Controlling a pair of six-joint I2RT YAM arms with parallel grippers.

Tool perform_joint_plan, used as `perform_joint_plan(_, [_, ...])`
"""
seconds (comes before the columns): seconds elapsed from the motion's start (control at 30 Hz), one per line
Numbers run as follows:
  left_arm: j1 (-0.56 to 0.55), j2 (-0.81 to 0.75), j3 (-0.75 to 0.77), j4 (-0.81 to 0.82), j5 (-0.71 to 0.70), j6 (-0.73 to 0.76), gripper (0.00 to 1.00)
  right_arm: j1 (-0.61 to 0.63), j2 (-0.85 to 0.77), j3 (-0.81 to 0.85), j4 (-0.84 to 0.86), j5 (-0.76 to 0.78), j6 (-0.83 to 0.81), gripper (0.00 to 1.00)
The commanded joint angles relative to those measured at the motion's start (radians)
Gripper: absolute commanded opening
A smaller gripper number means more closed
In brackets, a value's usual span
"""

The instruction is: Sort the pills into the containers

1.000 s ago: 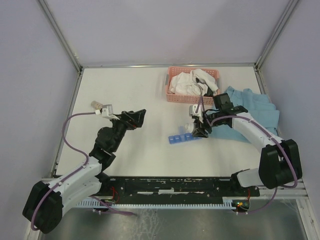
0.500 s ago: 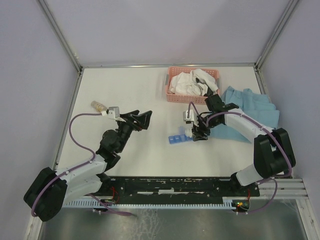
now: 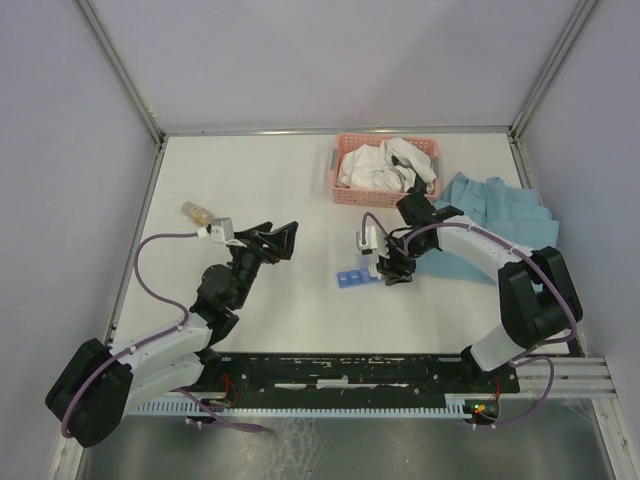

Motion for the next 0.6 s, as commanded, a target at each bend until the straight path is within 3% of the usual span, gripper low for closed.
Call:
perform_joint_plan(0.0, [-0.003, -0.016, -0.010, 0.068, -0.034, 0.026, 0.99, 0.014, 0.015, 0.048, 0.001, 0.040, 0.002, 0.01])
perform_joint_plan(0.57, [-0.002, -0.020, -0.017, 0.074, -0.036, 0.027, 0.99, 0.046, 0.052, 0.071, -0.015, 0.108, 0.013, 0.01])
